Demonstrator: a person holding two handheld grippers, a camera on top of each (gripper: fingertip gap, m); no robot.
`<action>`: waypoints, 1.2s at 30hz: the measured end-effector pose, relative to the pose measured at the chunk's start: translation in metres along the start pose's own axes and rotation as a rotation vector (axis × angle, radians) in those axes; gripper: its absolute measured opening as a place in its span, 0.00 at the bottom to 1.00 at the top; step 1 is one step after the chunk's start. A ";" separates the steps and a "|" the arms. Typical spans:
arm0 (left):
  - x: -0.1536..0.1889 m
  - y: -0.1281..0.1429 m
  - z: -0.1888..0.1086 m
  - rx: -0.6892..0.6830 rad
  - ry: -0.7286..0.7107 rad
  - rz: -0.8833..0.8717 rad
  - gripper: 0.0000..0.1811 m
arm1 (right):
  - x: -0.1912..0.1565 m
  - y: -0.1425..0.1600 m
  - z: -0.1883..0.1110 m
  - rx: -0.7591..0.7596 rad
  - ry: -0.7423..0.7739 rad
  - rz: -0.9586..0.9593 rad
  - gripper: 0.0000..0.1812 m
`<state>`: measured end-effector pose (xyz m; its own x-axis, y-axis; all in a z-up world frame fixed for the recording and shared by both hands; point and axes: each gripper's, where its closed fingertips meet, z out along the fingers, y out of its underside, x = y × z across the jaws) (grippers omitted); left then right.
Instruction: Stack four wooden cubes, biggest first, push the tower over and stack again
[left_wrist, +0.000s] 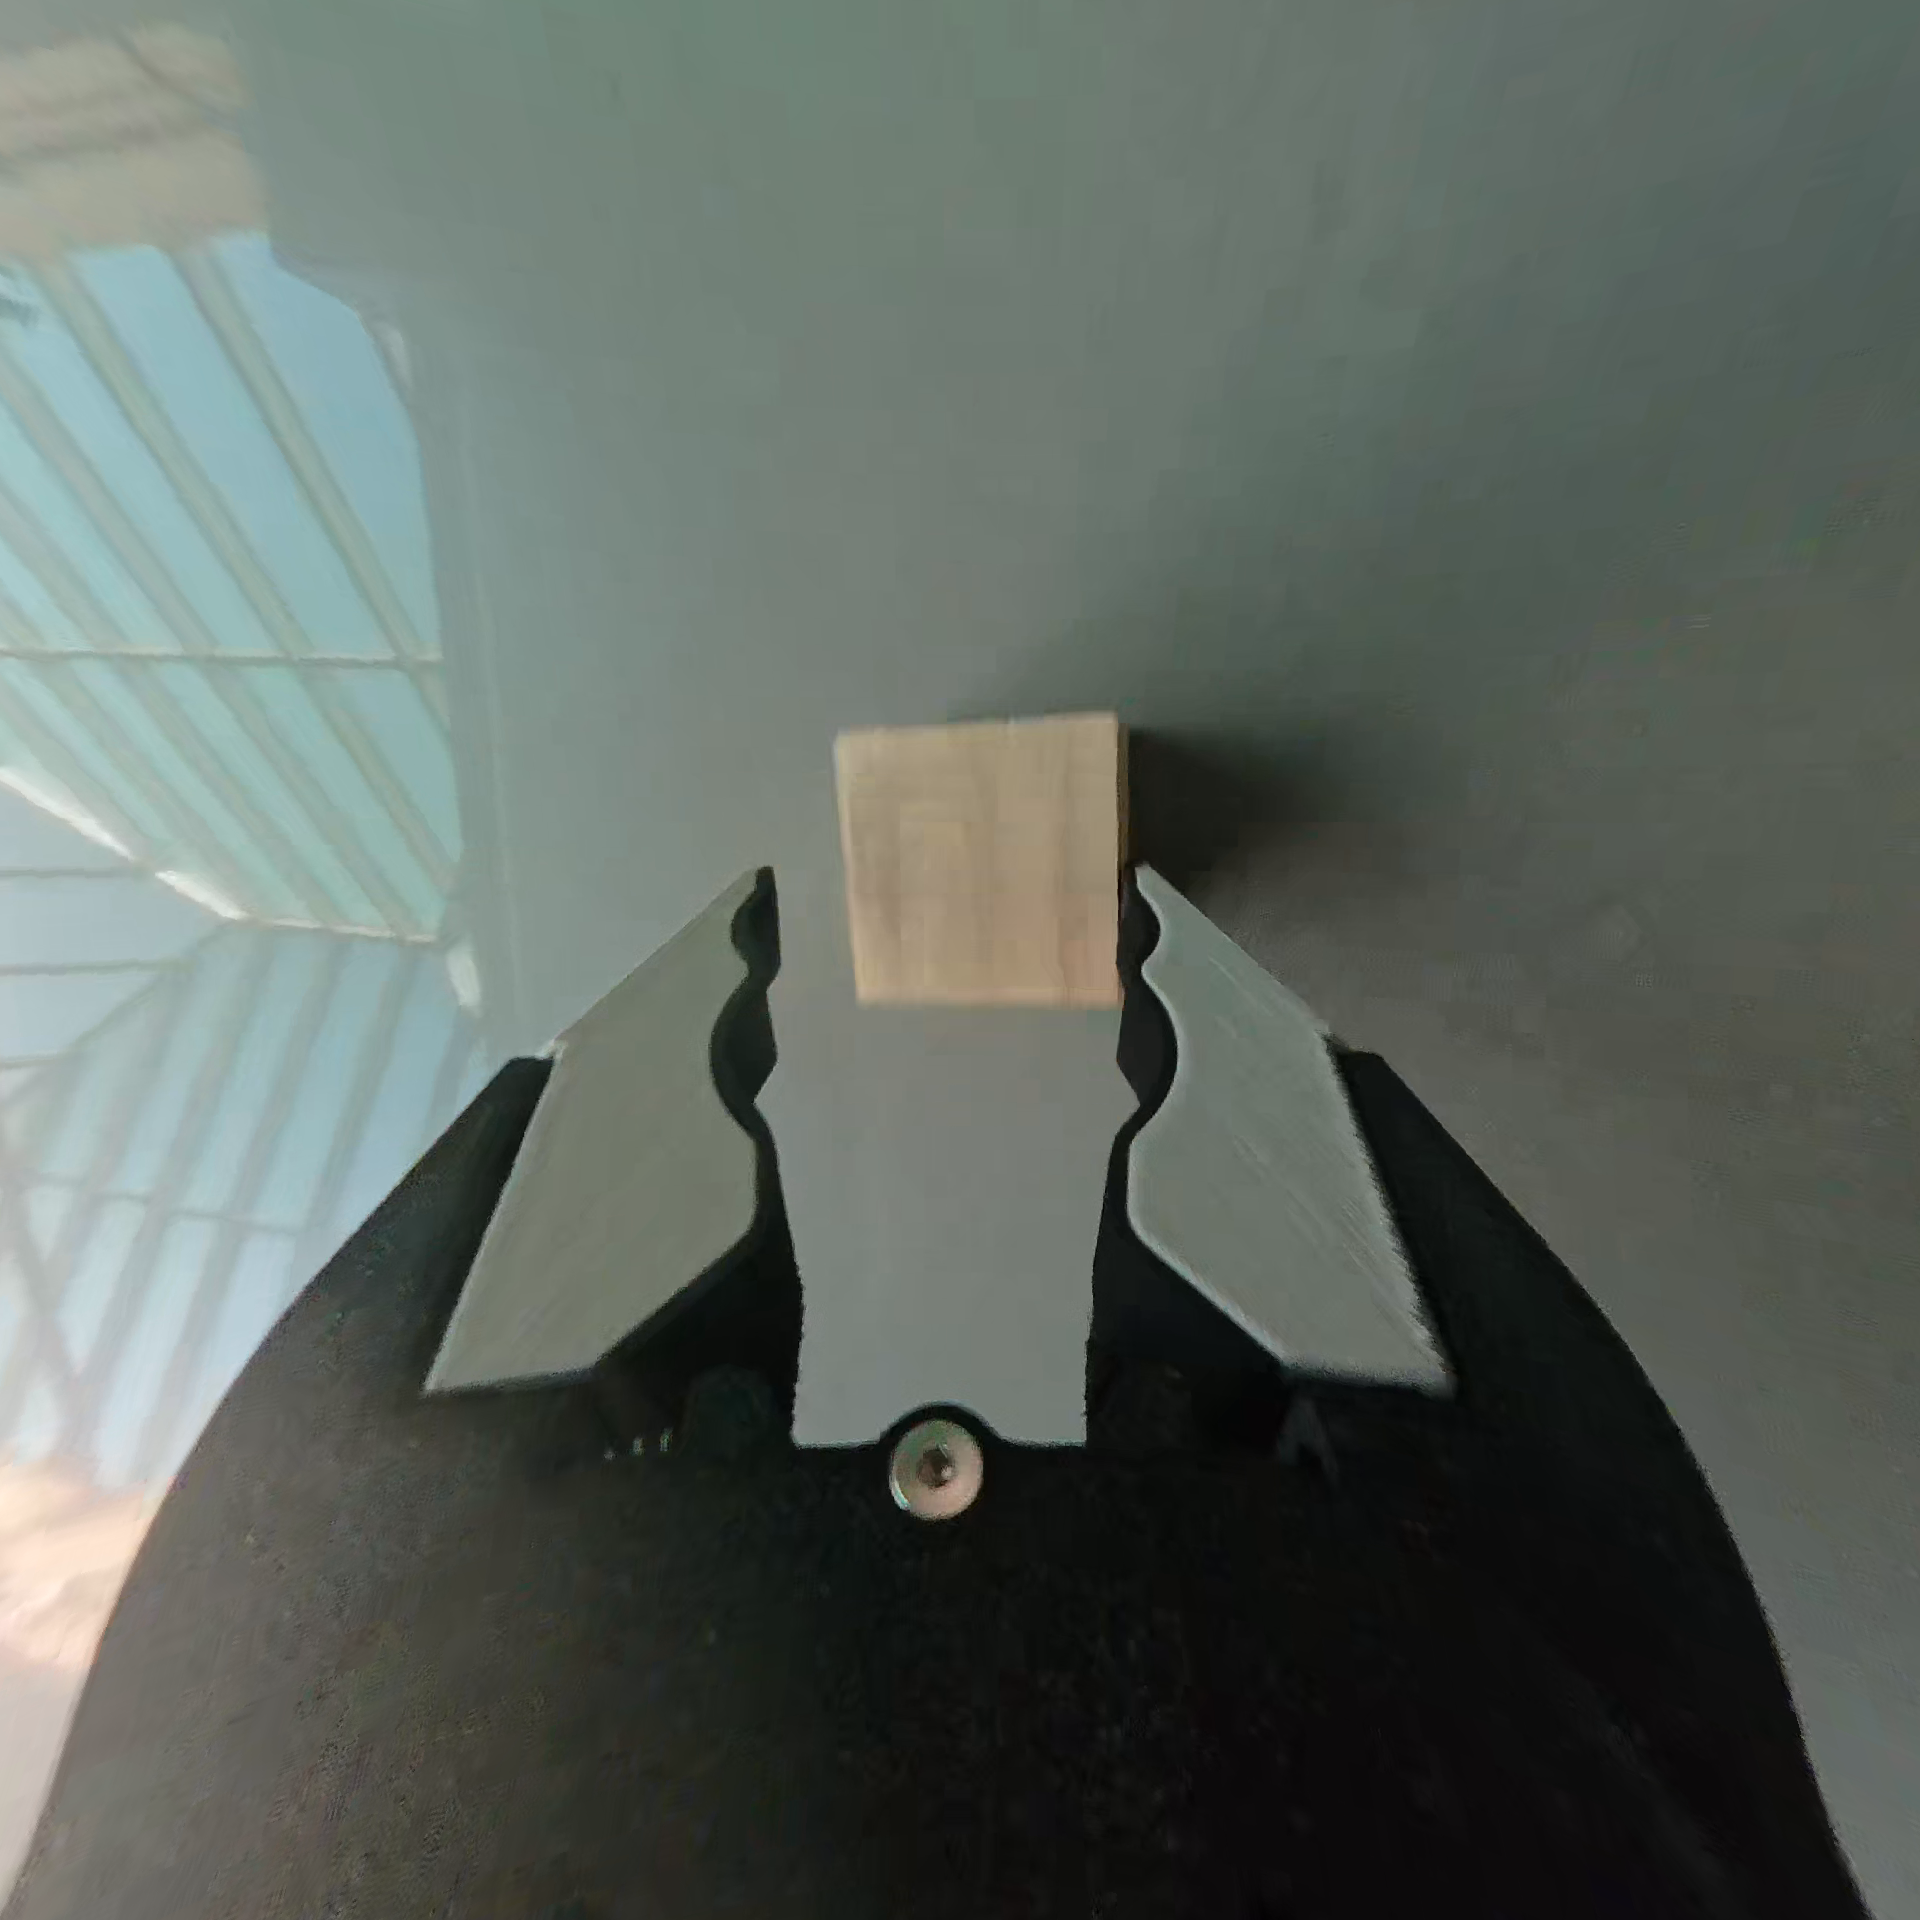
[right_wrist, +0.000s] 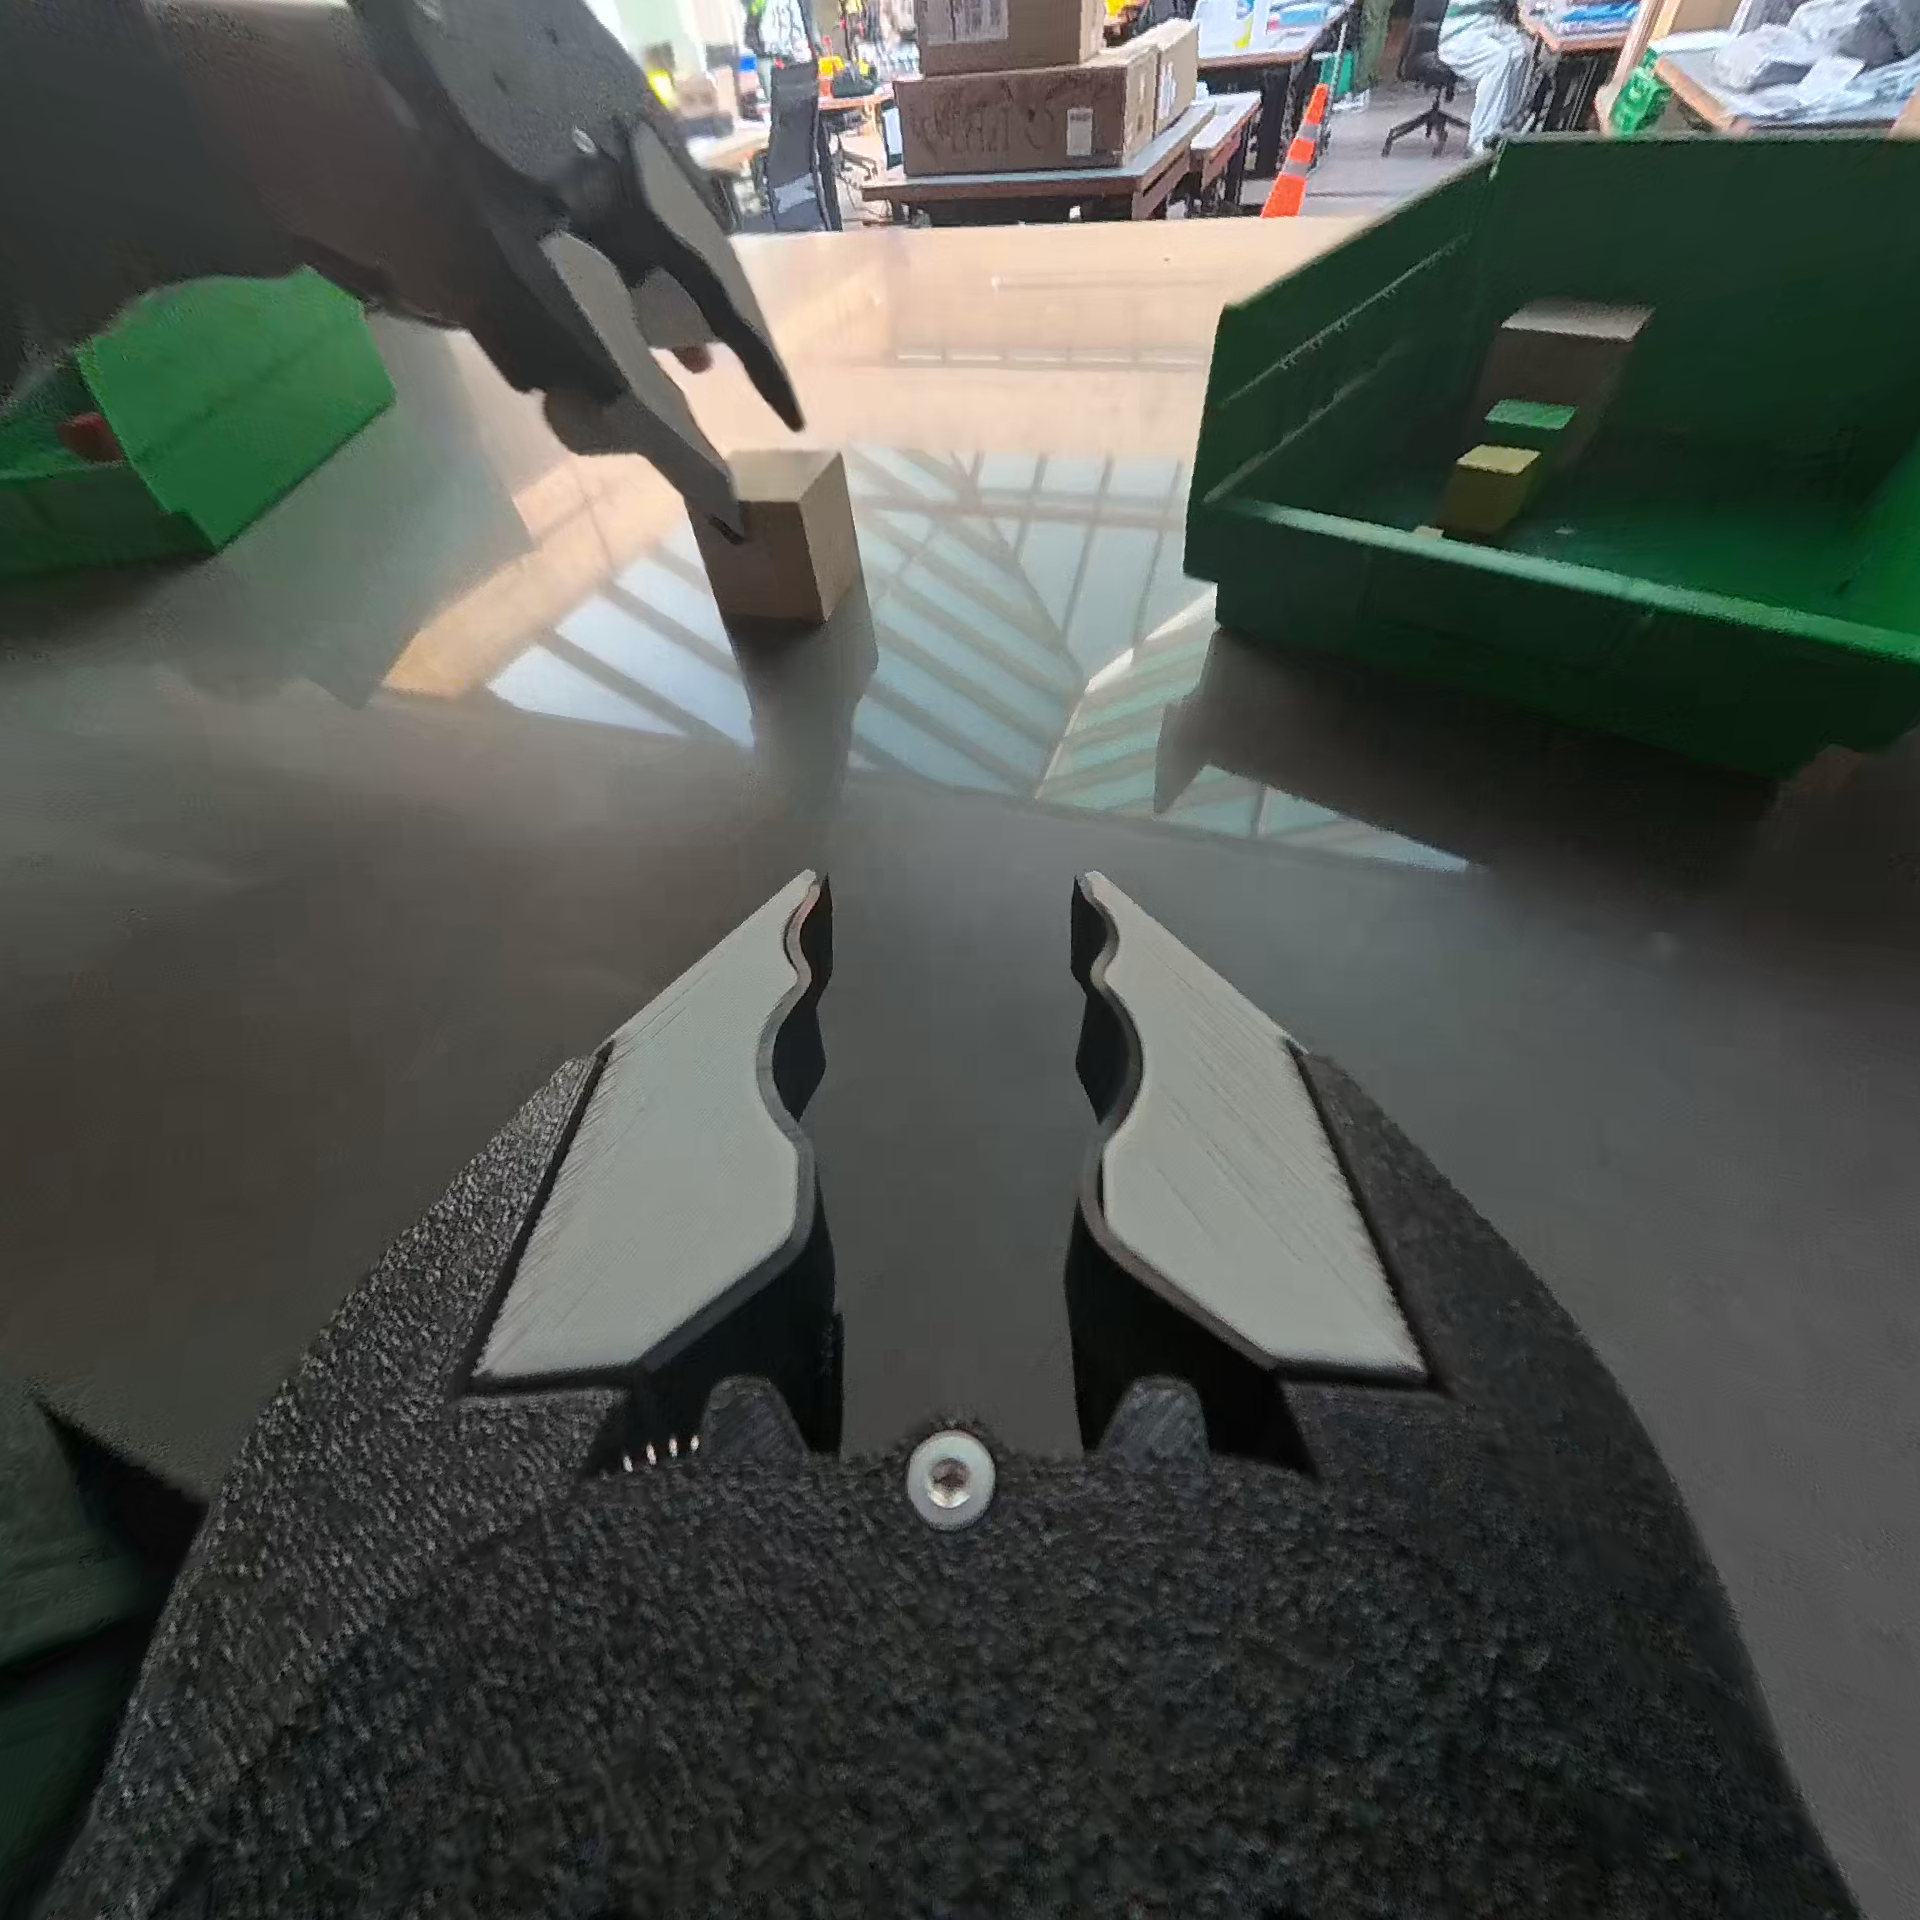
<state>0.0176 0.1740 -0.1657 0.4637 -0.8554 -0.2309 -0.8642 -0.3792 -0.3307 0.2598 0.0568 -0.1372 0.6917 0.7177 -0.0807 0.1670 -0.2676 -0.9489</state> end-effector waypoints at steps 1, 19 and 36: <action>-0.005 0.006 -0.016 0.031 -0.010 -0.022 0.35 | 0.001 -0.004 0.002 0.012 0.000 -0.008 0.26; -0.069 0.467 -0.230 -0.329 -0.279 -0.804 0.35 | -0.032 -0.018 0.054 -0.030 -0.155 -0.105 0.26; -0.094 0.521 -0.164 -0.588 -0.113 -0.450 0.35 | -0.025 -0.014 0.049 -0.086 -0.072 -0.128 0.26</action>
<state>-0.5080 -0.0012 -0.1660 0.7872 -0.5433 -0.2917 -0.5333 -0.8373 0.1205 0.2057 0.0739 -0.1364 0.6094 0.7928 0.0148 0.3124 -0.2229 -0.9234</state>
